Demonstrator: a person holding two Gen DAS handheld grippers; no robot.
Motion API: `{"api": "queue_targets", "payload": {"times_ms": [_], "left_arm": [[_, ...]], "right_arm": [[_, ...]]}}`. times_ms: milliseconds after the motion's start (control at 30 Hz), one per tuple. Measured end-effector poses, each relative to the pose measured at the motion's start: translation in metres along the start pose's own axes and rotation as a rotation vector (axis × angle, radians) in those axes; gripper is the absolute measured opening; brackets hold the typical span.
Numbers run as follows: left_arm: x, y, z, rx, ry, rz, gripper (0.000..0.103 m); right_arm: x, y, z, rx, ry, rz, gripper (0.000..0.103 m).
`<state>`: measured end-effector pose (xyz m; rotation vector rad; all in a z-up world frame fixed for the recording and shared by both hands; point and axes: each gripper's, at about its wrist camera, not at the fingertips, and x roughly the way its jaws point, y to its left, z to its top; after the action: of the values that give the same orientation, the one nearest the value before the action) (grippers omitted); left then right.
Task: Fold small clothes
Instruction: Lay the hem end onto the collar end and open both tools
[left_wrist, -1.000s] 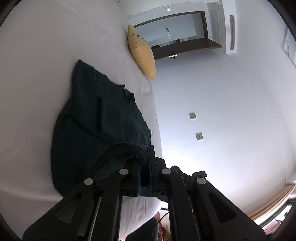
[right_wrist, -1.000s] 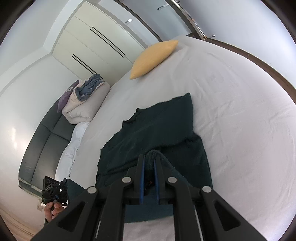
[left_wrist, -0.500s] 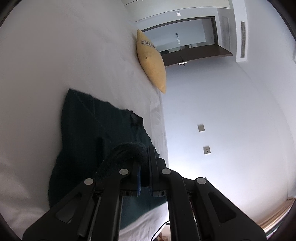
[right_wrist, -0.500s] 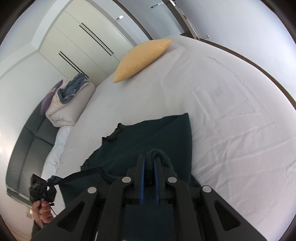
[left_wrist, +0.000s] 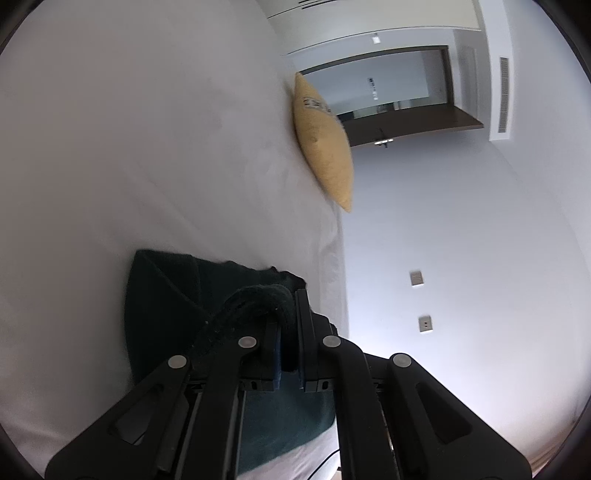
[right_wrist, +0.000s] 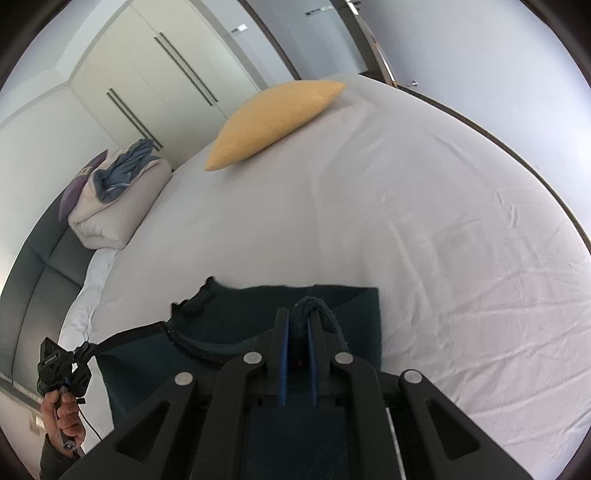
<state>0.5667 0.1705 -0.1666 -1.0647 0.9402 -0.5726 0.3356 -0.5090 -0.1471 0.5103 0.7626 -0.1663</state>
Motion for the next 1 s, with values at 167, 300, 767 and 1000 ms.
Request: {"api": "queue_targets", "payload": {"times_ms": [167, 300, 767, 1000], "left_arm": [[0.028, 0.018, 0.014, -0.021, 0.014, 0.048, 0.005], [0.056, 0.037, 0.022, -0.055, 0.023, 0.101, 0.005], [0.068, 0.063, 0.046, -0.161, -0.035, 0.062, 0.071], [0.039, 0.041, 0.046, -0.094, -0.090, 0.054, 0.071]], "right_arm": [[0.018, -0.004, 0.002, 0.013, 0.013, -0.014, 0.010], [0.032, -0.008, 0.004, 0.030, 0.024, -0.028, 0.010], [0.043, -0.023, 0.014, 0.094, -0.051, -0.044, 0.054], [0.014, -0.021, 0.007, 0.102, -0.118, -0.020, 0.054]]}}
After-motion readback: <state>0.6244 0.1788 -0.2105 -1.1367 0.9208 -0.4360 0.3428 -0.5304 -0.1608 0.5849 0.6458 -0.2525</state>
